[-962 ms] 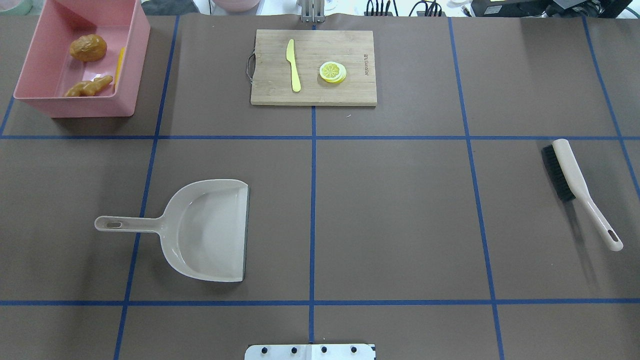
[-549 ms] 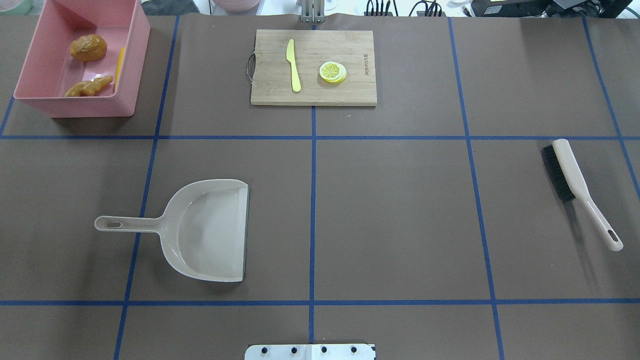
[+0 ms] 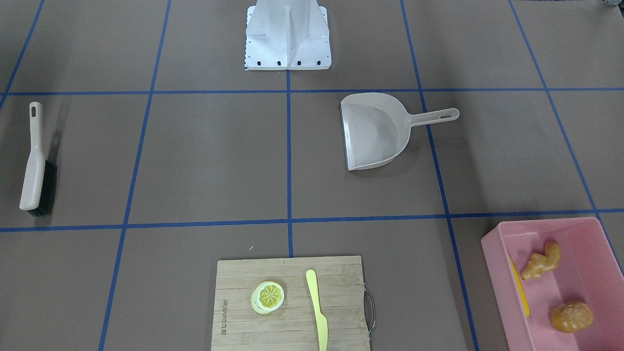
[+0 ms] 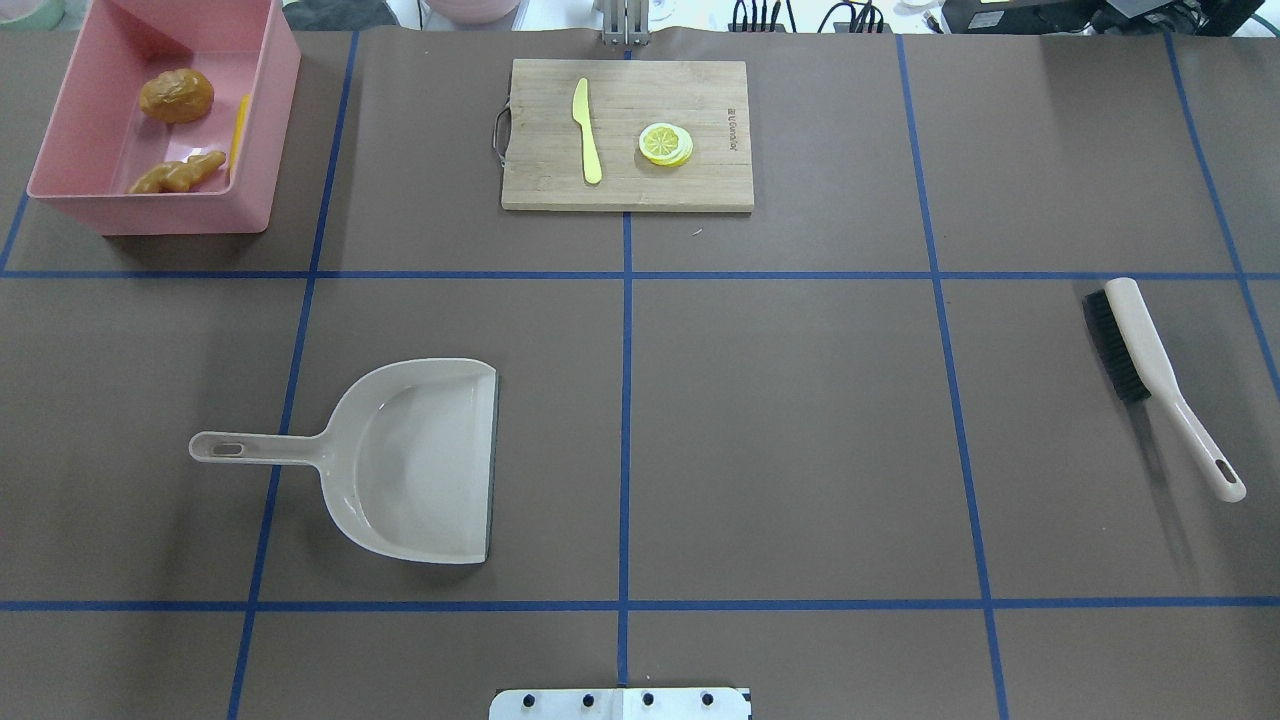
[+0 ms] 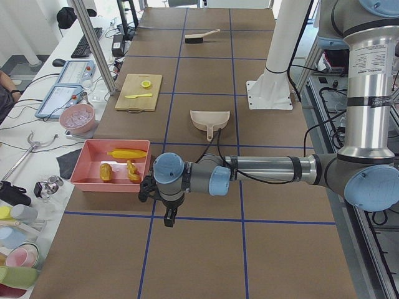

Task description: Sweep and dump trash into bin

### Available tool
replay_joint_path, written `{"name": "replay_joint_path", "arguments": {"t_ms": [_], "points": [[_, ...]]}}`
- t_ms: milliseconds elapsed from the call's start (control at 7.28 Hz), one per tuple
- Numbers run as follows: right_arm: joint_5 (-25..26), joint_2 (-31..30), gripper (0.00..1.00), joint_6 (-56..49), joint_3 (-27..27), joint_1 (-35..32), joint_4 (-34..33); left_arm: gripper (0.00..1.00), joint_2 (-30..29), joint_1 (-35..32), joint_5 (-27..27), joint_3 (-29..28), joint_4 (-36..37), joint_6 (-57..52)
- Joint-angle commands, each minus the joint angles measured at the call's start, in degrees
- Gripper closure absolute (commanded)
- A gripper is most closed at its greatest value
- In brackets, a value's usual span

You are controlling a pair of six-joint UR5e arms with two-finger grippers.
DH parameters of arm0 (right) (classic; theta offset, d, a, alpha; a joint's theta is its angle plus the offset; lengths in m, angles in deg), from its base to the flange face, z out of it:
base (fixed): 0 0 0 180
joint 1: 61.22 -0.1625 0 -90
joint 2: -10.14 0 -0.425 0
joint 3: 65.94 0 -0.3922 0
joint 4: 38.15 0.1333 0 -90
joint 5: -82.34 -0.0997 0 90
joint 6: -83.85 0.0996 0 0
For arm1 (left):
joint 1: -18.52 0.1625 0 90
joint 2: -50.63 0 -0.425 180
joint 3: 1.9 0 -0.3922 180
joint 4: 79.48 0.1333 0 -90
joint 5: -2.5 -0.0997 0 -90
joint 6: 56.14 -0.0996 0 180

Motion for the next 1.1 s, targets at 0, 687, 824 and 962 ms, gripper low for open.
{"name": "replay_joint_path", "arguments": {"t_ms": [0,687,824,962], "points": [[0.08,0.00,0.00,0.00,-0.01,0.00,0.00,0.02,-0.09,0.06,-0.03,-0.03,0.00,0.17],[0.00,0.00,0.00,0.00,-0.01,0.00,0.00,0.02,-0.44,0.06,-0.12,-0.21,0.00,0.70],[0.08,0.00,0.00,0.00,-0.01,0.00,0.00,0.02,-0.53,0.06,-0.29,-0.12,0.09,0.79],[0.00,0.00,0.00,0.00,-0.01,0.00,0.00,0.02,-0.62,0.06,-0.38,-0.03,0.09,0.79]]}}
